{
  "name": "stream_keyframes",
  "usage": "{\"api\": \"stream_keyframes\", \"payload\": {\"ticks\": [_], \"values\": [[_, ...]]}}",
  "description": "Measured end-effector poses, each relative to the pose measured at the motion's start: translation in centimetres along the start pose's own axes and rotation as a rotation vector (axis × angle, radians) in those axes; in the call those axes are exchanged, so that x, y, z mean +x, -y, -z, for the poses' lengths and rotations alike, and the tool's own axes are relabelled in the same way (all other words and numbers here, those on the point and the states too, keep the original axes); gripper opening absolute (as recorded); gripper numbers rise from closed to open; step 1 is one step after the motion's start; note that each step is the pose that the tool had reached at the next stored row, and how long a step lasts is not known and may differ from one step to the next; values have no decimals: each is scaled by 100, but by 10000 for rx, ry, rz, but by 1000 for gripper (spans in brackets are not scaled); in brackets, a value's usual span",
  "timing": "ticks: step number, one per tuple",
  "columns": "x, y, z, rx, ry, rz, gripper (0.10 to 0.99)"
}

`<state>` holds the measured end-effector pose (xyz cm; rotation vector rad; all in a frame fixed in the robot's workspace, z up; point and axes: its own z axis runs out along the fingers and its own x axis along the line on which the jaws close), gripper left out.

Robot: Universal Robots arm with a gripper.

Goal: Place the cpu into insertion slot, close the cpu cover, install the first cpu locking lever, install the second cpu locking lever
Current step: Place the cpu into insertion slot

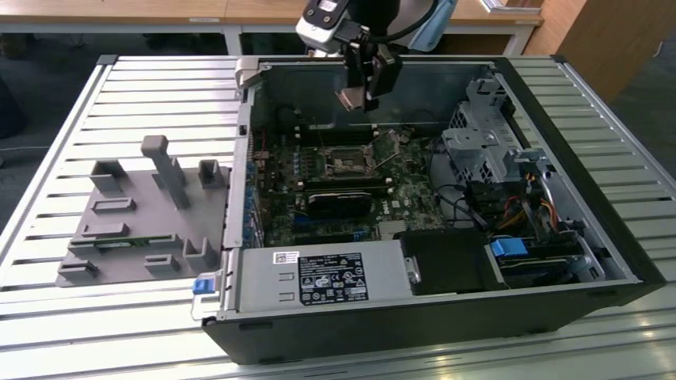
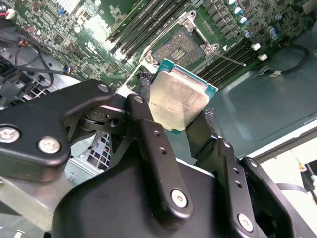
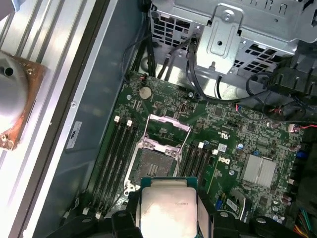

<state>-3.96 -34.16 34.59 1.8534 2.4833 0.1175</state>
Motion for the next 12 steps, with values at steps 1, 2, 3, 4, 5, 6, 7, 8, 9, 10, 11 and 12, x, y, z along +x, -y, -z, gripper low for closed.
{"api": "stream_keyframes", "payload": {"ticks": [1, 2, 3, 4, 5, 6, 7, 8, 9, 10, 11, 12], "values": [[0, 1, -4, -2, 4, -52, 541], [0, 1, -8, -2, 8, -95, 541], [0, 1, -11, -2, 11, -125, 541], [0, 1, -13, -2, 12, -139, 541], [0, 2, -16, -2, 13, -148, 541], [0, 2, -19, -2, 14, -164, 541], [0, 2, -22, -3, 16, -184, 541], [0, 2, -23, -3, 18, -207, 541], [0, 2, -26, -3, 19, -228, 541], [-1, 3, -28, -3, 21, -243, 541], [-1, 3, -31, -4, 21, -254, 541], [-1, 3, -34, -5, 22, -264, 541]]}}
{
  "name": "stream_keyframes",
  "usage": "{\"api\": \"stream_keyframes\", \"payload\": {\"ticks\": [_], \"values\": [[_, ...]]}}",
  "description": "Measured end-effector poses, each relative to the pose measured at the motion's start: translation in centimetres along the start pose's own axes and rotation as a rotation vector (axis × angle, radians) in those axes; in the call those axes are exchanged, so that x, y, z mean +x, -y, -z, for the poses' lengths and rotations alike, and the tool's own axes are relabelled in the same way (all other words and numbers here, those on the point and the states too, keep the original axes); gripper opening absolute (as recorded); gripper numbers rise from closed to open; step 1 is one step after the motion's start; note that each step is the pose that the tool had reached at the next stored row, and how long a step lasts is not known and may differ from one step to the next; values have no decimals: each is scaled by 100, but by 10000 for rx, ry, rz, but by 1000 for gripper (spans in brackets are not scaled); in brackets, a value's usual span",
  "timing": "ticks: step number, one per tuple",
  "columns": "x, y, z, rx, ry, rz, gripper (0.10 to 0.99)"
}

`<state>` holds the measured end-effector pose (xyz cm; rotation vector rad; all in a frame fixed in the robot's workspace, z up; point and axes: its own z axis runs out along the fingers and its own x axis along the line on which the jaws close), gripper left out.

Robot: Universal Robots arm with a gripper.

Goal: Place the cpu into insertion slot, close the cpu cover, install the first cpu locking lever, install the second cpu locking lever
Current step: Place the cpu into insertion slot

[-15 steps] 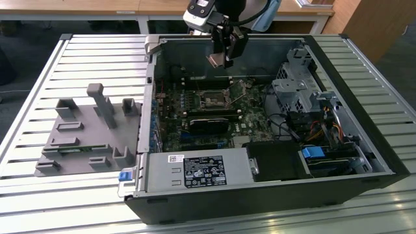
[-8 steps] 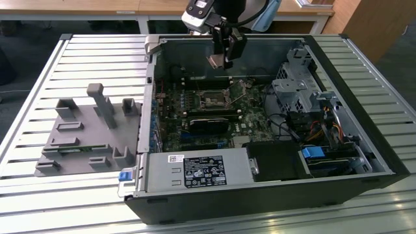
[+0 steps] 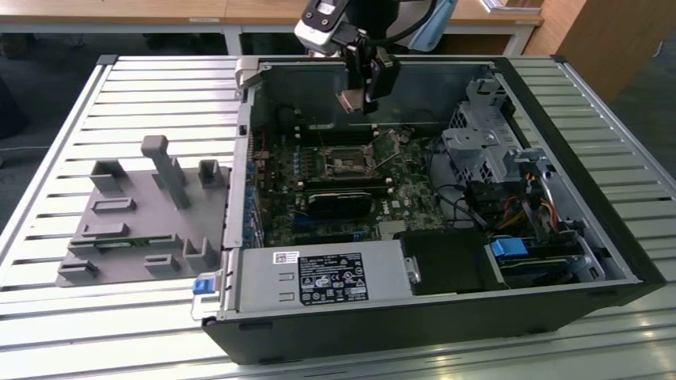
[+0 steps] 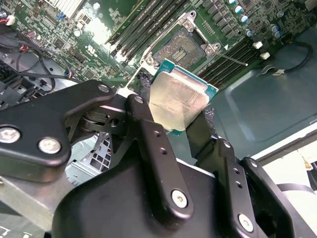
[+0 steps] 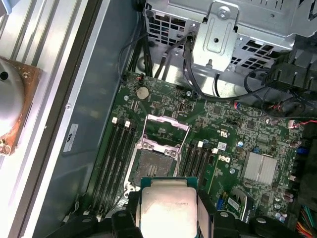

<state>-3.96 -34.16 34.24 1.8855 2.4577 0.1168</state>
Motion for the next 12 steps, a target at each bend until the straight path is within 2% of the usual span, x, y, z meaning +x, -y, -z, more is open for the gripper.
{"api": "stream_keyframes", "payload": {"ticks": [12], "values": [[-1, 3, -47, 2, 10, -15, 541]]}}
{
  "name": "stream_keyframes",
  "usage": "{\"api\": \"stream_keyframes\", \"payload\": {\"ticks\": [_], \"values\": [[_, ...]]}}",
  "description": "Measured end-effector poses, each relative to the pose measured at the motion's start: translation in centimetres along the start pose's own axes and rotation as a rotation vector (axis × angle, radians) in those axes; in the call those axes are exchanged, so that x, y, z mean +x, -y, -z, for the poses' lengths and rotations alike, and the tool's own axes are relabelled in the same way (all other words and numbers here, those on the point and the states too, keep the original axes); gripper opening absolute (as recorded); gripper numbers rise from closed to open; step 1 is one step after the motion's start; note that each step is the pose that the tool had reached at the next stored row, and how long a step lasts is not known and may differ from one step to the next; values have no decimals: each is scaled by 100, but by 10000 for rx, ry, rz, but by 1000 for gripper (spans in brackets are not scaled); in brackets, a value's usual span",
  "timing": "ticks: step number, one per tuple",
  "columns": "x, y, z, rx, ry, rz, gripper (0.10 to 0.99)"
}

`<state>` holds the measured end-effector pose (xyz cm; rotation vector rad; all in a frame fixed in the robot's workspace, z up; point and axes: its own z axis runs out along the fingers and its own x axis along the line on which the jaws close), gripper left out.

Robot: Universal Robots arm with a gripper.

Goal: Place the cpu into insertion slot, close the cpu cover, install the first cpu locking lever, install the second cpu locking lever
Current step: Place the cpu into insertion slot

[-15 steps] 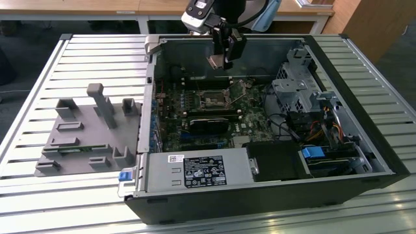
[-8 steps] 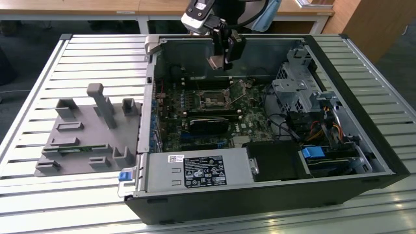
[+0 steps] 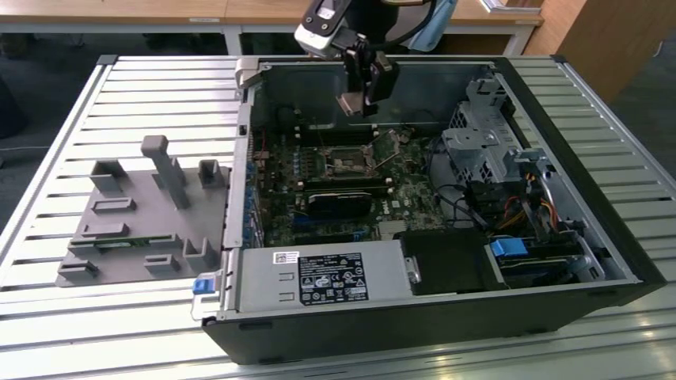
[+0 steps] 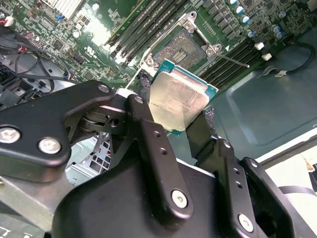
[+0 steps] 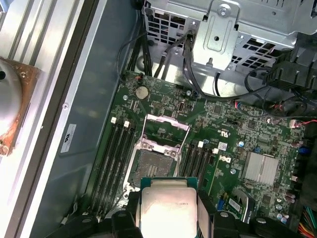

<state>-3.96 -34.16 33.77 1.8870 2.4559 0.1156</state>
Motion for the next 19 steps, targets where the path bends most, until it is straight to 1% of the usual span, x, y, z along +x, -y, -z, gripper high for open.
{"api": "stream_keyframes", "payload": {"ticks": [19], "values": [[0, 2, -25, -1, 10, -116, 541]]}}
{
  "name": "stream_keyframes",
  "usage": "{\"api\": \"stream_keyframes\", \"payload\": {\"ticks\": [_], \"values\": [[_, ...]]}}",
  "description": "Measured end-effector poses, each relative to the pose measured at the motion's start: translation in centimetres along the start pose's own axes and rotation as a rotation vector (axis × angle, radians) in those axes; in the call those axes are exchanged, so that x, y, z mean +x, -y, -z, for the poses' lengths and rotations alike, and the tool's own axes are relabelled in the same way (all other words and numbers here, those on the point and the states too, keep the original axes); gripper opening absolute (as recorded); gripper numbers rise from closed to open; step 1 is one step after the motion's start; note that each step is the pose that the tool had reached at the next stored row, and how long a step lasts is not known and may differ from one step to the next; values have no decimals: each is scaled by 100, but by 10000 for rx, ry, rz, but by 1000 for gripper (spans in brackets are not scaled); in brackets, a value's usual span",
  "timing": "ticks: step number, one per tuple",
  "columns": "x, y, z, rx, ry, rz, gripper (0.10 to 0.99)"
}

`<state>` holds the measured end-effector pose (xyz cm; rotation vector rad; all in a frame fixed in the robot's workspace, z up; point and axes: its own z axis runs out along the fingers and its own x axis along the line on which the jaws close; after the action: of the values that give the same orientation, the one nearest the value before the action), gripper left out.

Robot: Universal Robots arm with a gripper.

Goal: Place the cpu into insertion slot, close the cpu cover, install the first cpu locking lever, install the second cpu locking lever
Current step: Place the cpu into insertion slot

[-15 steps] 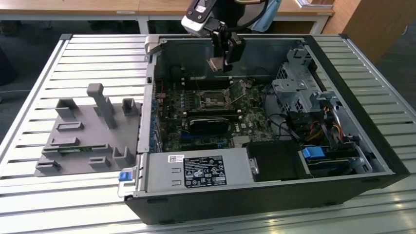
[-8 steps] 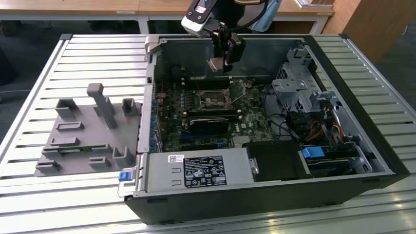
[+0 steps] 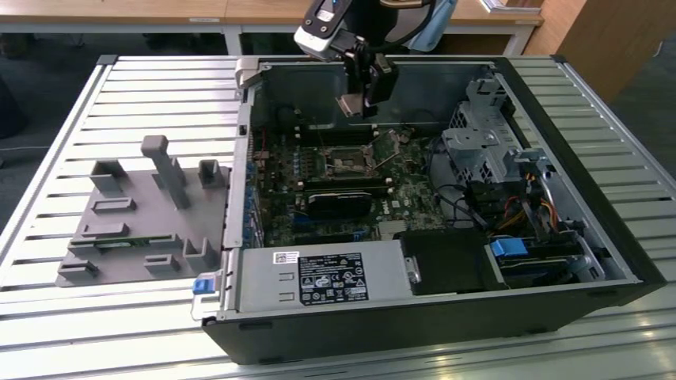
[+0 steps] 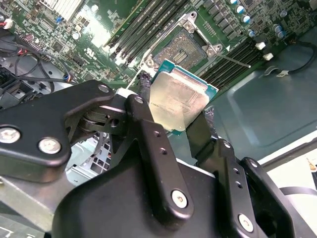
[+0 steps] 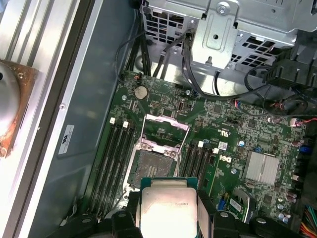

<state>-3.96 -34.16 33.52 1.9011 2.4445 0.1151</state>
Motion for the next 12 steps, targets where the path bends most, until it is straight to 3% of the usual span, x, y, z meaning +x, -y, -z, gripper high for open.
{"api": "stream_keyframes", "payload": {"ticks": [12], "values": [[0, 1, -14, -3, 15, -184, 541]]}}
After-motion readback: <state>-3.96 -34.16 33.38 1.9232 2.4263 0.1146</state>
